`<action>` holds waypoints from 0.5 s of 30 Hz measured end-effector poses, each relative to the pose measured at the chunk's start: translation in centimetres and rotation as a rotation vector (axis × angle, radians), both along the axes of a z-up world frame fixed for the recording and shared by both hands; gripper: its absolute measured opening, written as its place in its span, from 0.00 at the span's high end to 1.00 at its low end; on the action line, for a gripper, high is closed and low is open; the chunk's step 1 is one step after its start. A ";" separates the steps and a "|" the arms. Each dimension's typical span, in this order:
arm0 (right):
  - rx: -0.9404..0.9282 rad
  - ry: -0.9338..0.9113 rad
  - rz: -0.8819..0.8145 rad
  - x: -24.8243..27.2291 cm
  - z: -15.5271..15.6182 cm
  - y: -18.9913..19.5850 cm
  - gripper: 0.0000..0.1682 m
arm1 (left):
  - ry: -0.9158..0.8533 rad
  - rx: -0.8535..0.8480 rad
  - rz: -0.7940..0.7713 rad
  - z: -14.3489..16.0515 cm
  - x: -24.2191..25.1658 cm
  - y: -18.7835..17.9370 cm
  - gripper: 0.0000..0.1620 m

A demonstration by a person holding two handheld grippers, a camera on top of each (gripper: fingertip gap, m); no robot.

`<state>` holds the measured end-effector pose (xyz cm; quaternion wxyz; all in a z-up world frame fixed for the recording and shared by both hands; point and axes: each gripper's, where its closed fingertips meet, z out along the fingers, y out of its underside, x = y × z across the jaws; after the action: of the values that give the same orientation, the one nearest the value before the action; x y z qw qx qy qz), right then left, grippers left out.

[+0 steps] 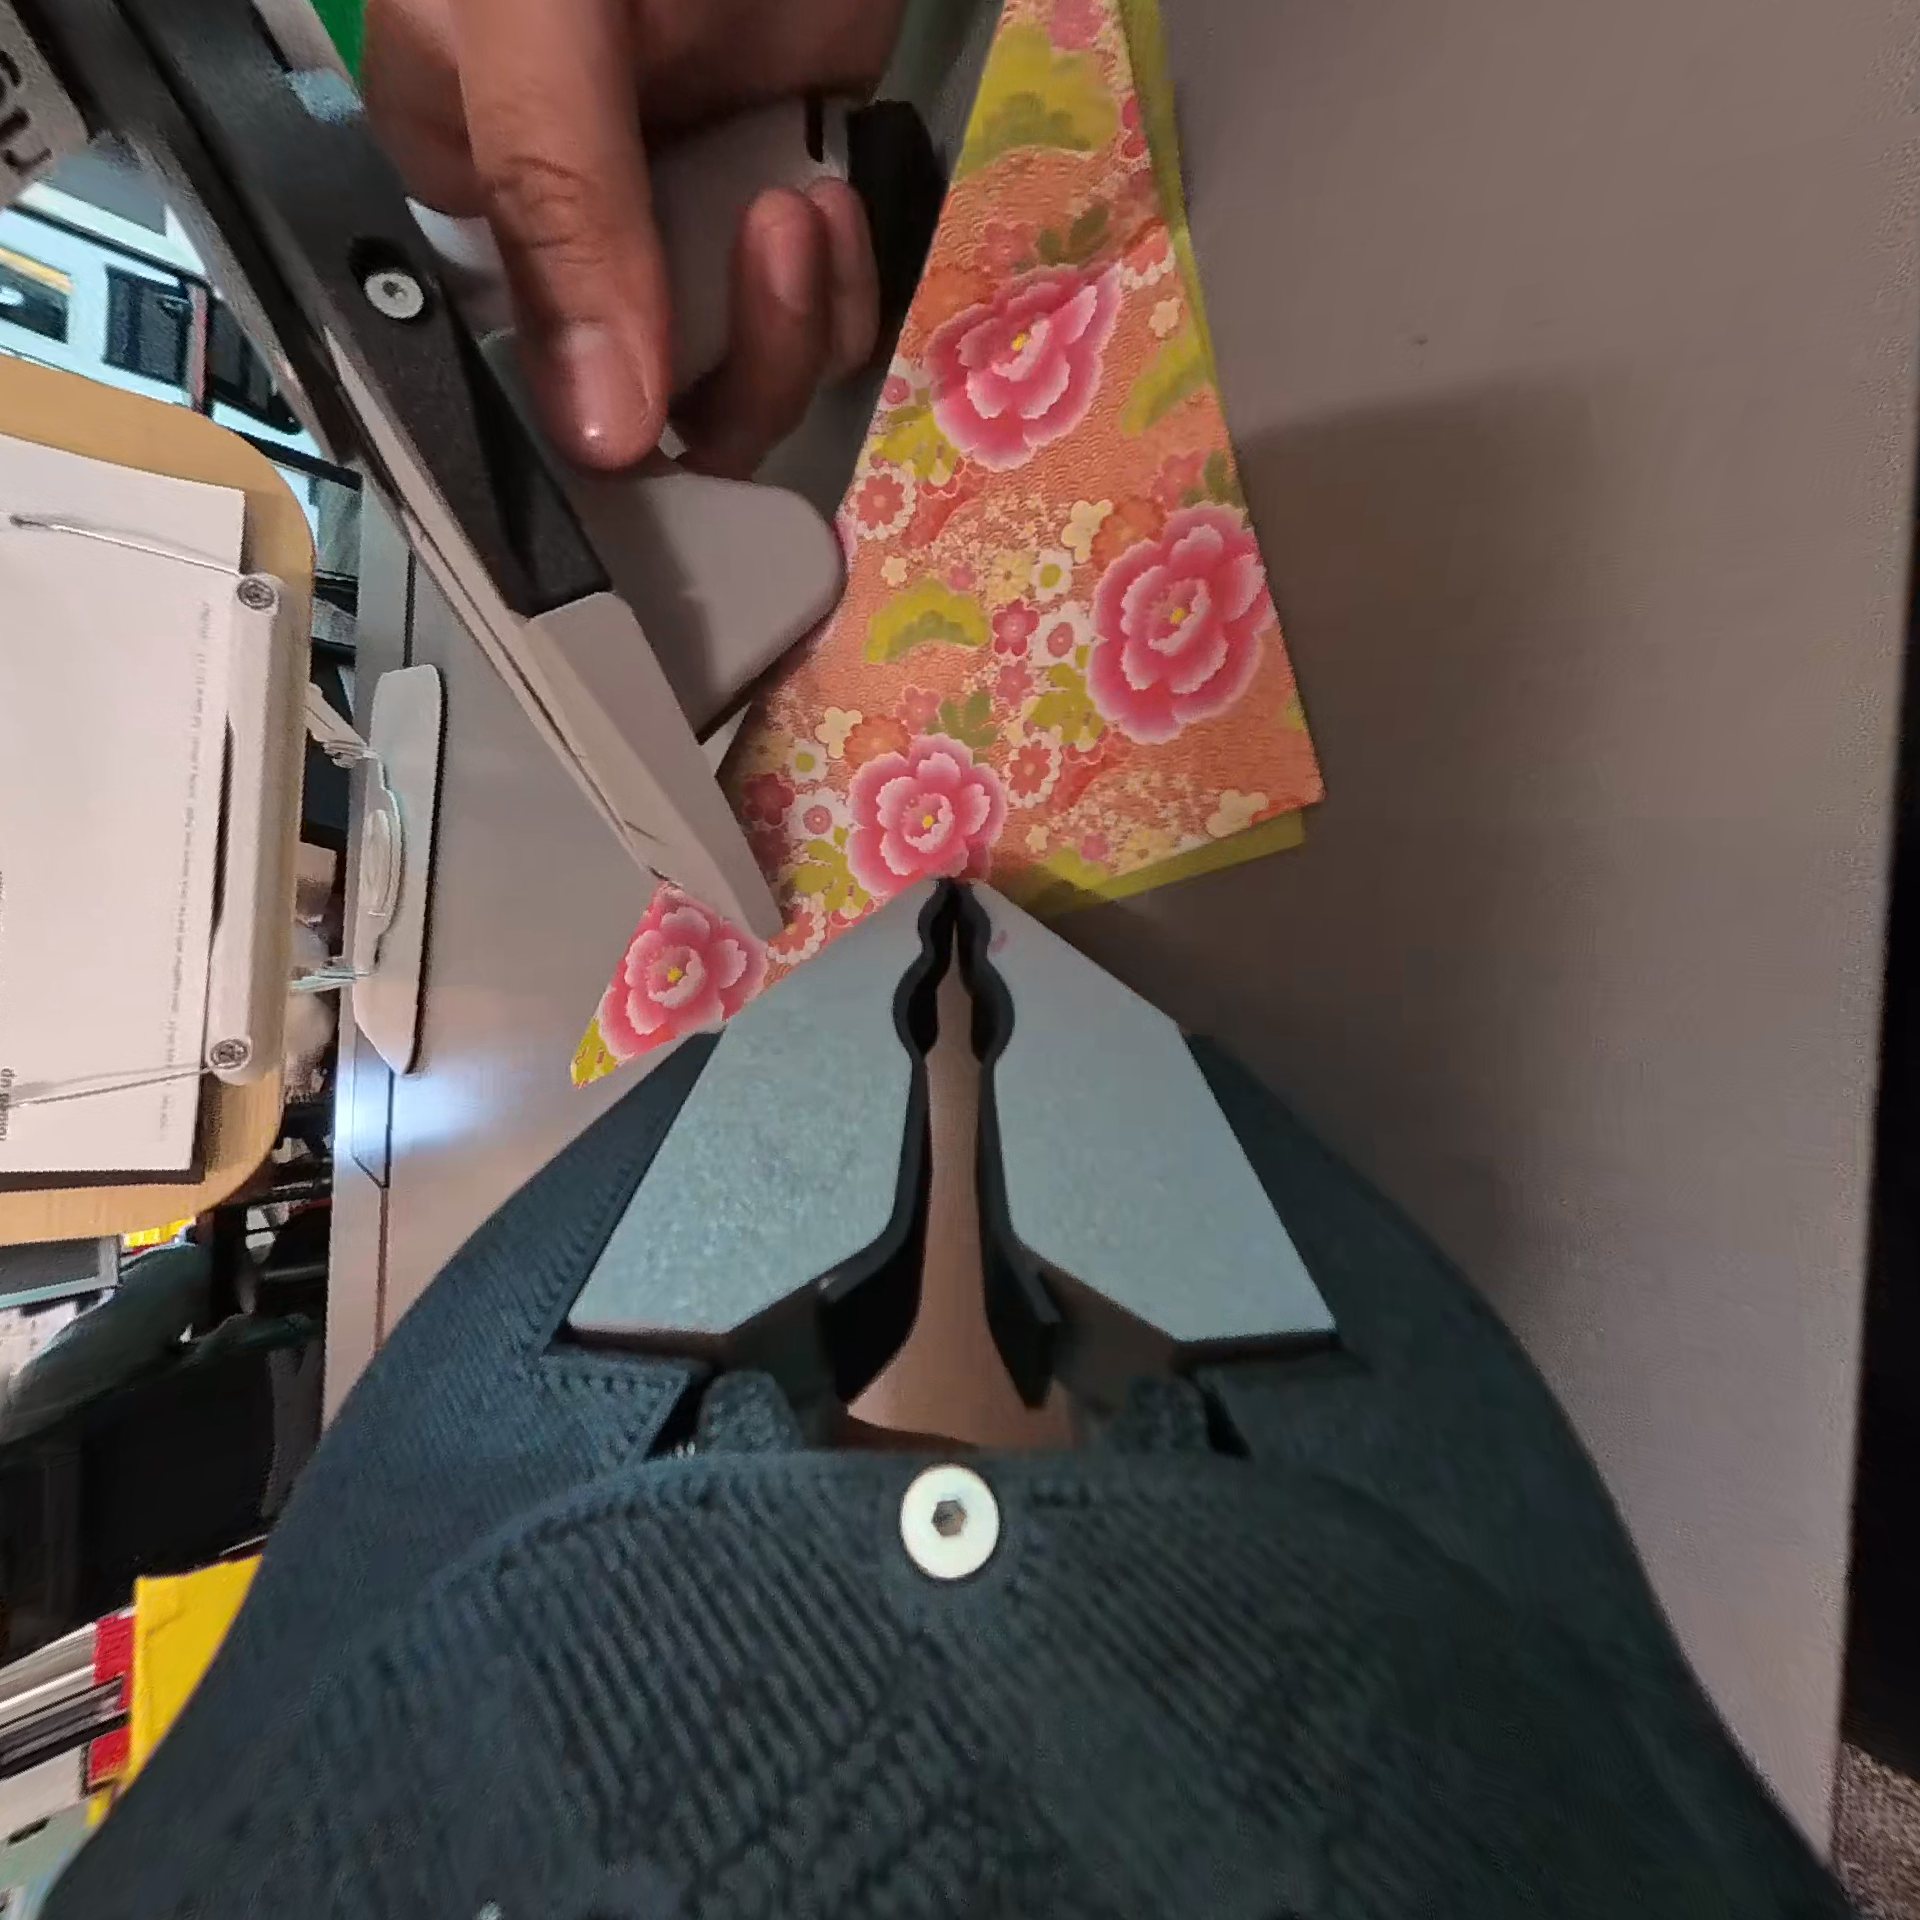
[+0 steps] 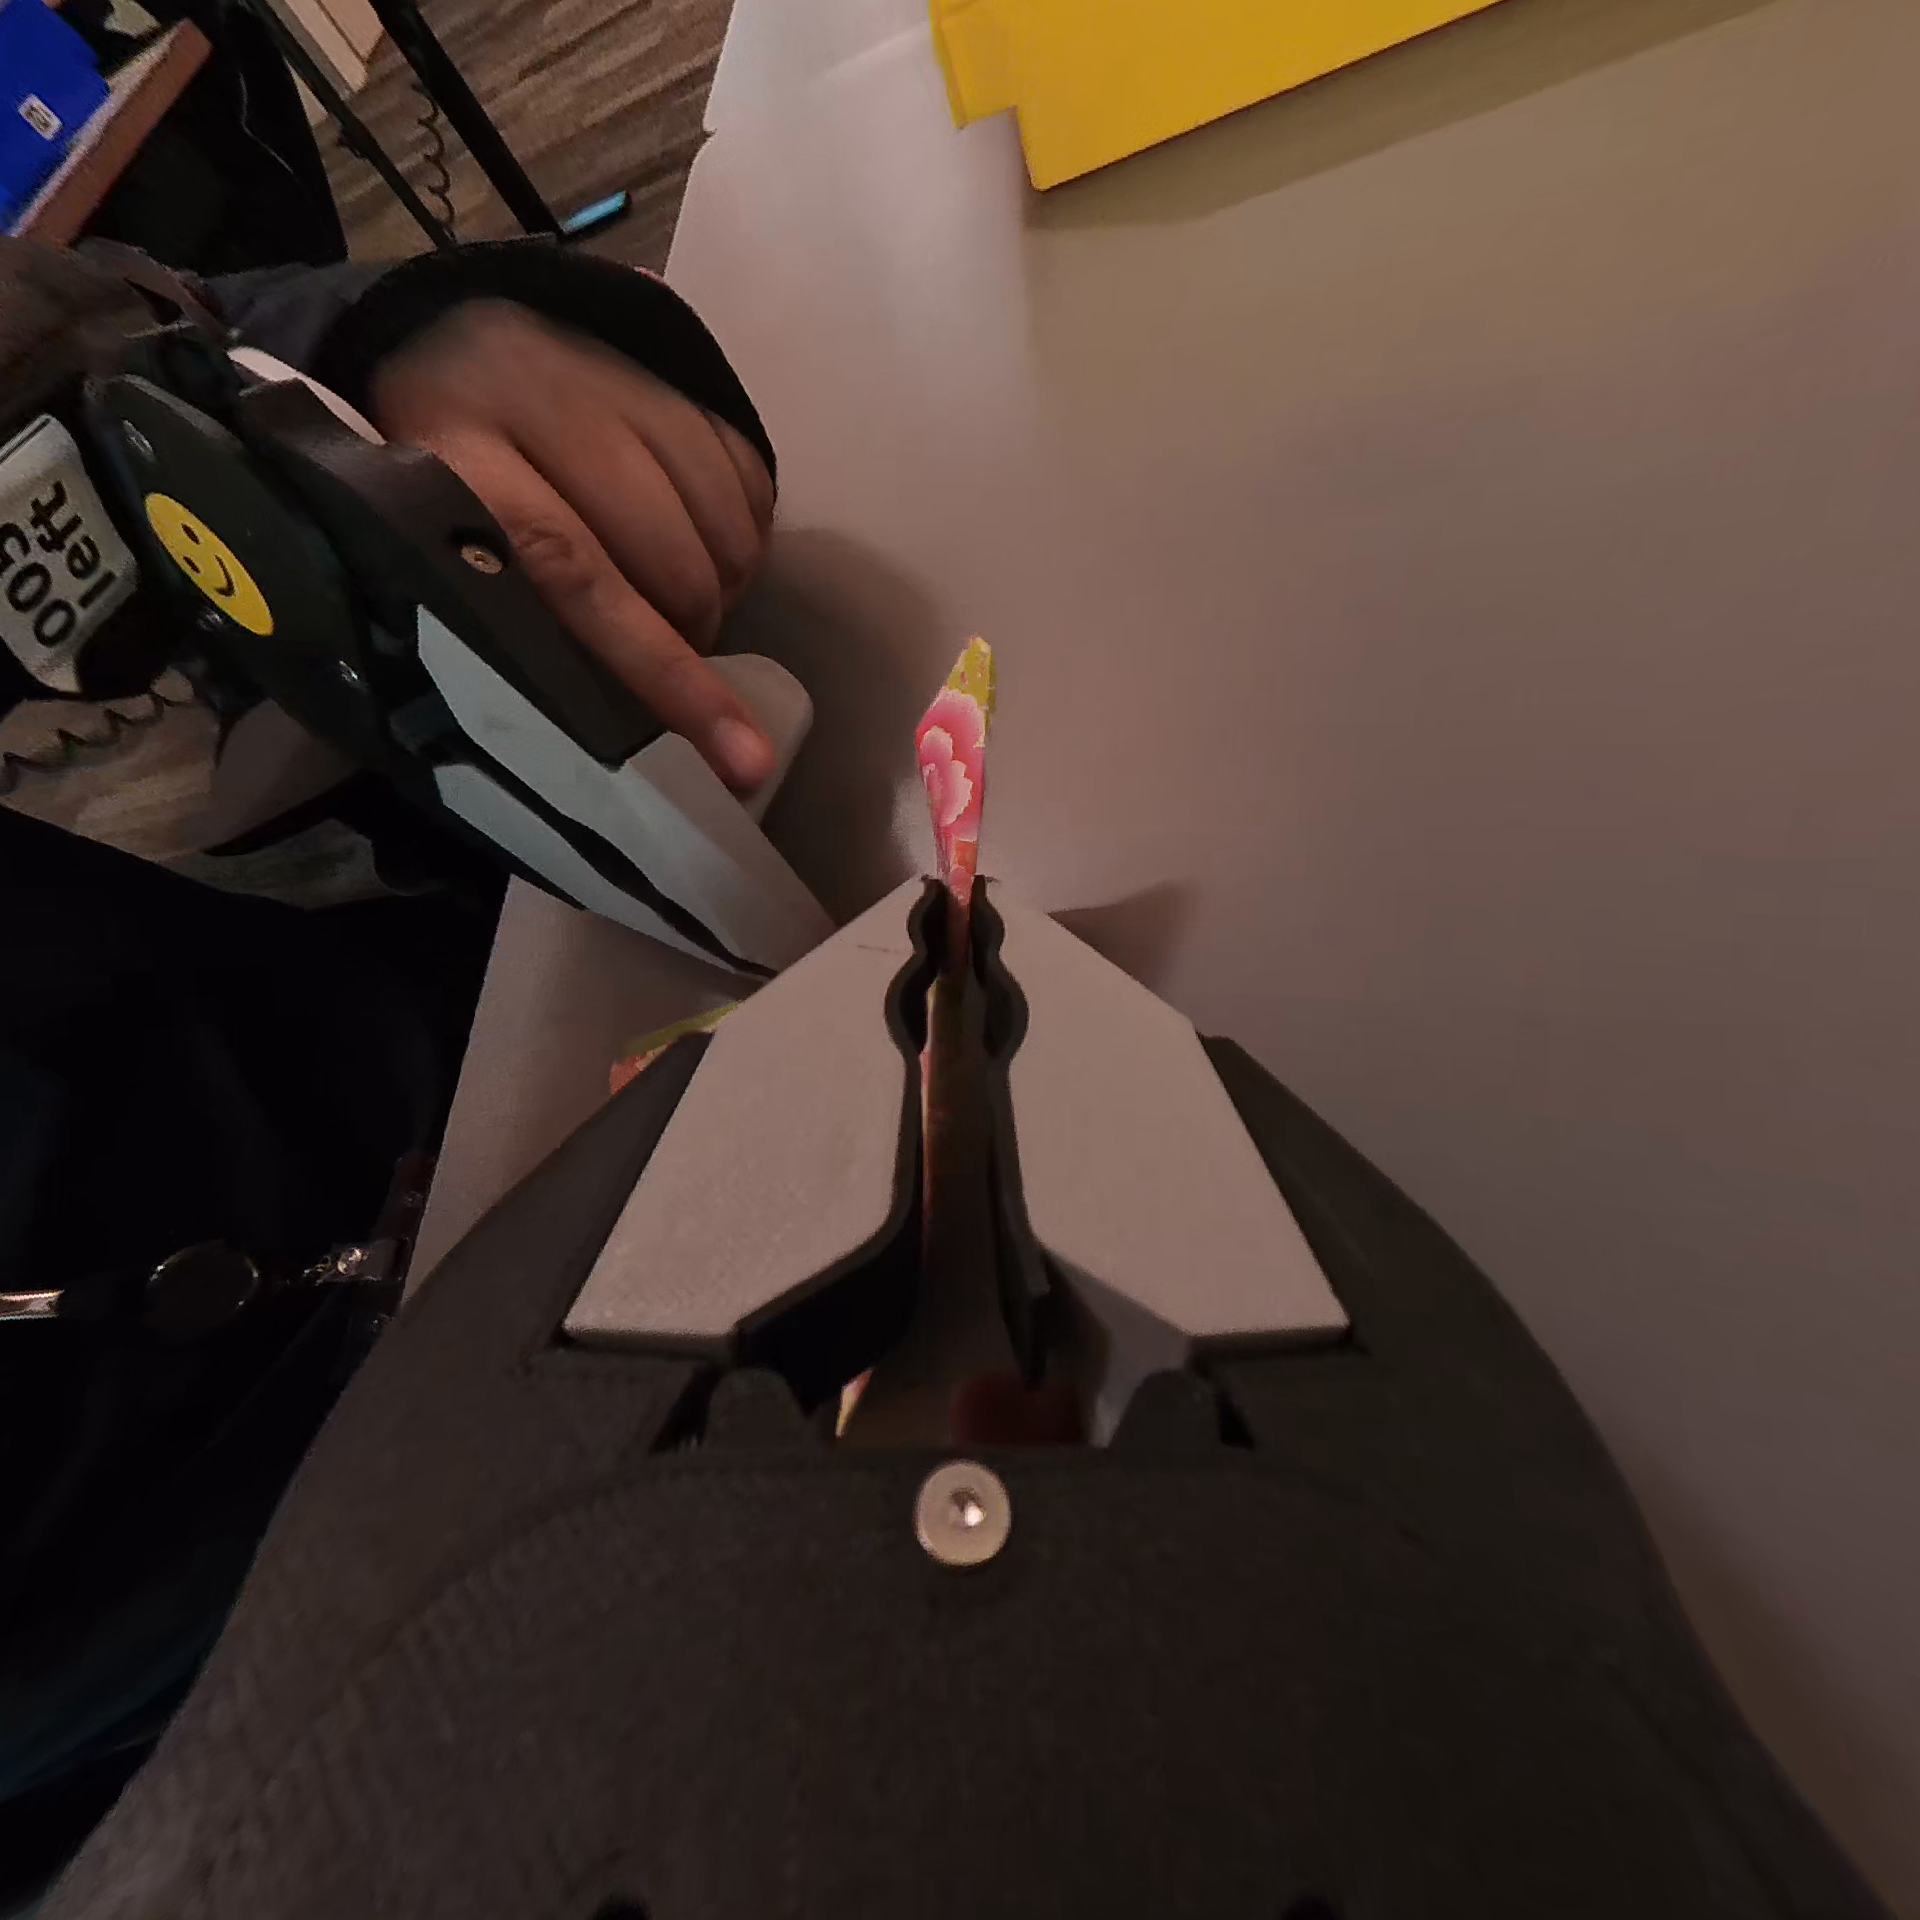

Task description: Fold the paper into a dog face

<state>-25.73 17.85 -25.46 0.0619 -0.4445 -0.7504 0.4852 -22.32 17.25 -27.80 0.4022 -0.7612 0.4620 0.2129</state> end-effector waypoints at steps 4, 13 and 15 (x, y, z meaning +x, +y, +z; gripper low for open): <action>-0.045 -0.007 -0.006 -0.2 0.3 0.0 0.96 | 0.048 -0.012 -0.012 0.0 0.0 0.0 1.00; -0.142 -0.038 -0.067 -1.6 0.8 0.2 0.99 | 0.063 -0.055 -0.003 -0.1 0.0 0.2 1.00; -0.153 -0.041 -0.082 -1.8 0.9 0.5 0.99 | 0.051 -0.068 -0.001 -0.1 0.0 0.2 1.00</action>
<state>-27.48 18.31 -24.58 0.0322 -0.4882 -0.6935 0.5288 -22.33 17.41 -27.87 0.3643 -0.7684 0.4796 0.2163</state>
